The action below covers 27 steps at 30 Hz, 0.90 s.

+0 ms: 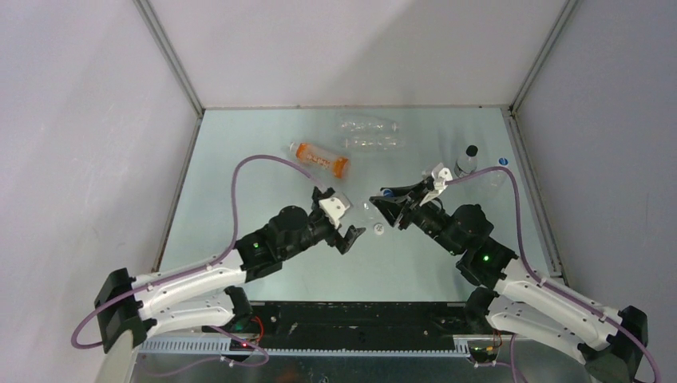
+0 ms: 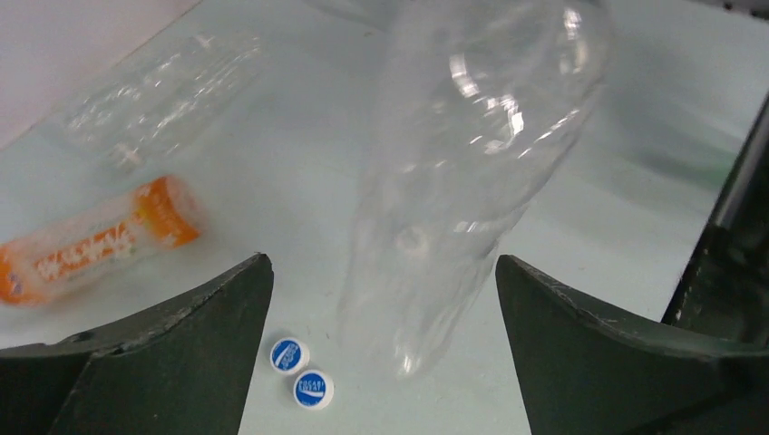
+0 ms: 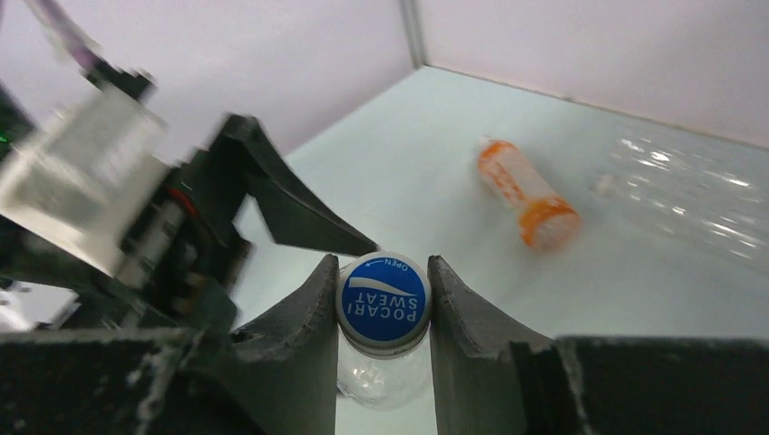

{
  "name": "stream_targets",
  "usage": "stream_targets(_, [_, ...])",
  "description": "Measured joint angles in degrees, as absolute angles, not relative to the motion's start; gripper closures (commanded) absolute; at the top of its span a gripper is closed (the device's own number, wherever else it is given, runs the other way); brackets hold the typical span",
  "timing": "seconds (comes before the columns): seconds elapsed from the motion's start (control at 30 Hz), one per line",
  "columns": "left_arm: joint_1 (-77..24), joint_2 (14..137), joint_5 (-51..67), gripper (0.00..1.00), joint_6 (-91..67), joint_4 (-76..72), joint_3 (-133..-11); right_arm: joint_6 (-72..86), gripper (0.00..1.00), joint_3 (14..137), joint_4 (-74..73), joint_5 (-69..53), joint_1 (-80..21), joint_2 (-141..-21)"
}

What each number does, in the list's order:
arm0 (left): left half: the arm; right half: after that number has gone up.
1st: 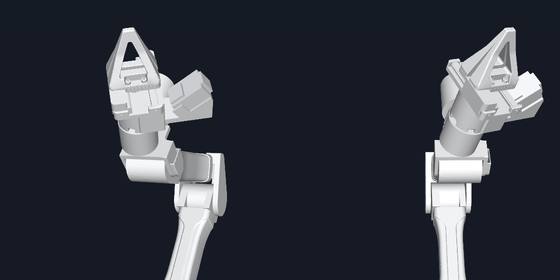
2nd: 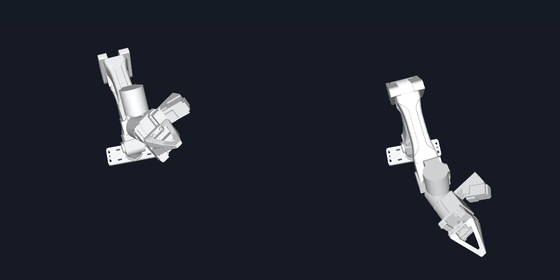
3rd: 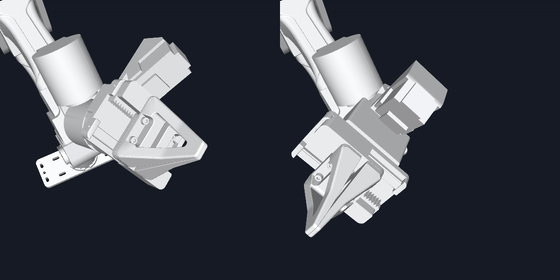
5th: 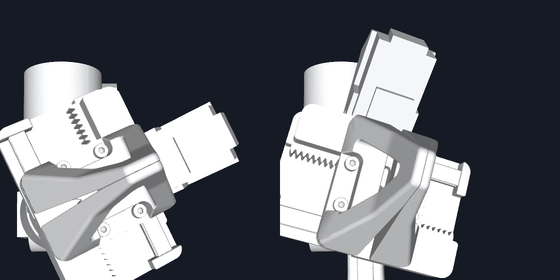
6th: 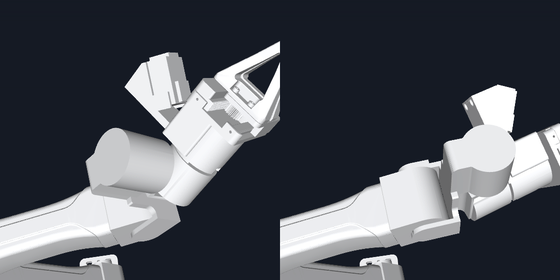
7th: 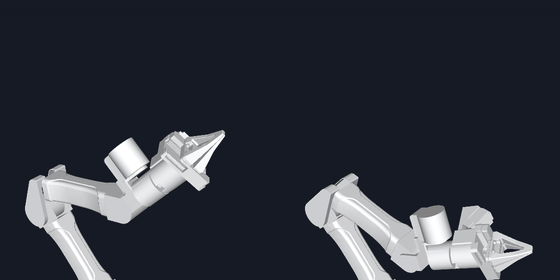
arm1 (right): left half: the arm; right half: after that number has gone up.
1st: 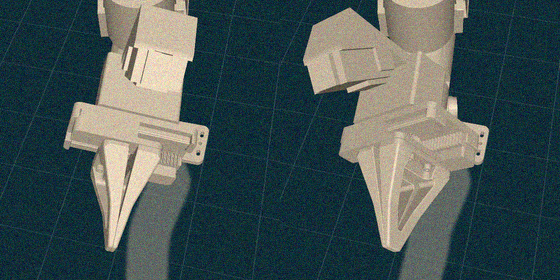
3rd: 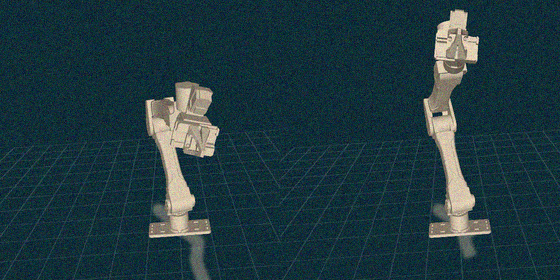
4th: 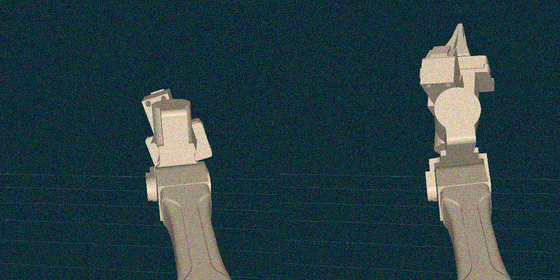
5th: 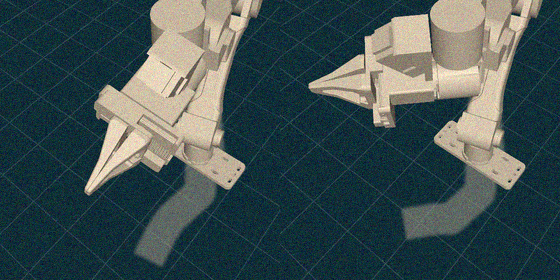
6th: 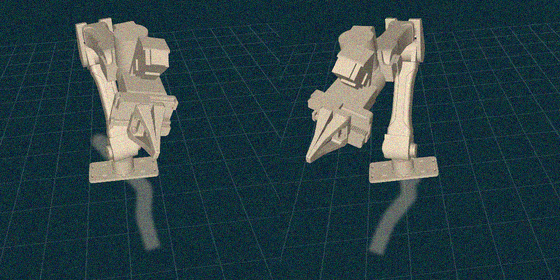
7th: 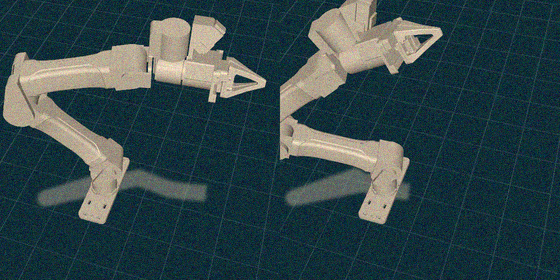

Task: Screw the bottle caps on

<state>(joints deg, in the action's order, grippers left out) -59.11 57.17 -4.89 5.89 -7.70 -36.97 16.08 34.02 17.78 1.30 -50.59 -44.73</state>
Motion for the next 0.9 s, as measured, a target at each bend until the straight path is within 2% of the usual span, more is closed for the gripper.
stream_targets(0.23, [-59.07,48.95,-16.93,0.0,-7.42,-5.3,-32.53,9.41,1.0,33.78,4.51,10.59,-47.64,-37.65])
stream_targets(0.47, [-59.05,44.18,-23.68,0.0,-13.69,2.24,-32.18,3.38,1.0,33.36,-6.83,22.33,-37.54,-30.81])
stream_targets(0.57, [-59.05,43.18,-24.82,0.01,-15.07,3.11,-31.31,1.65,1.0,32.56,-8.25,24.43,-31.9,-29.85])
stream_targets(0.77, [-59.05,43.07,-25.39,0.07,-16.8,3.33,-28.91,-0.8,1.0,29.8,-7.75,24.49,-22.79,-31.97])
stream_targets(0.9, [-59.07,42.74,-25.36,0.01,-17.78,2.04,-26.96,-0.93,1.0,27.4,-5.28,22.44,-17.19,-34.22])
